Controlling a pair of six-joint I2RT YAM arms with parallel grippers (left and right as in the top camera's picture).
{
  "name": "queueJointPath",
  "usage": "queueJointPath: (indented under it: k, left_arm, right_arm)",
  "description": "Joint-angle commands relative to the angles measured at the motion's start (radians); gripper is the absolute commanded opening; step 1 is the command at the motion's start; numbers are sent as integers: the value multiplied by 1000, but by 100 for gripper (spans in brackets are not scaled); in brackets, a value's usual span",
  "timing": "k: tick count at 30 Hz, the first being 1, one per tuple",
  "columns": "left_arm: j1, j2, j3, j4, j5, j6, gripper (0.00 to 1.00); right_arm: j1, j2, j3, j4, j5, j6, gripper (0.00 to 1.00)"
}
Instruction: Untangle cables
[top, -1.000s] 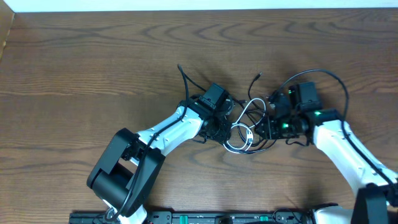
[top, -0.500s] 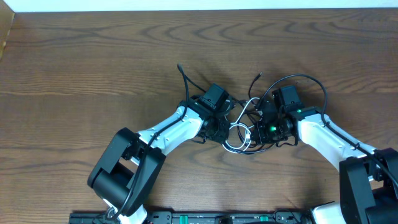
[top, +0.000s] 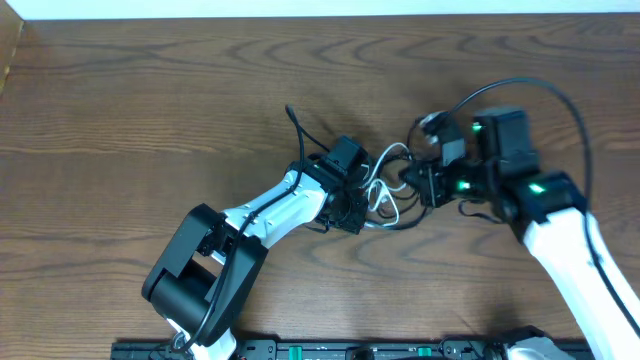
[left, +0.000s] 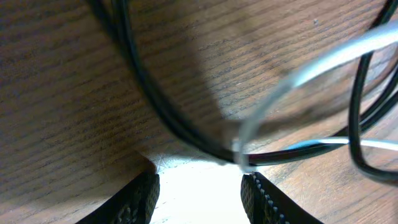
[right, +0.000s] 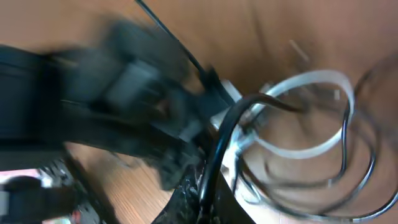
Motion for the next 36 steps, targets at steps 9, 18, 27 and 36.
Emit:
queueJointPath:
  k: [9, 18, 27, 36]
  left_arm:
    - [1, 16, -16, -18, -14, 6, 49]
    - [1, 16, -16, -21, -14, 6, 48]
    - [76, -70, -10, -53, -14, 11, 49]
    - [167, -221, -8, 71, 402, 34, 56]
  right_arm:
    - [7, -265, 57, 138, 93, 47, 1]
    - [4, -387, 57, 436, 161, 73, 1]
    - [4, -374, 56, 222, 445, 115, 1]
    - [4, -290, 56, 78, 332, 126, 1]
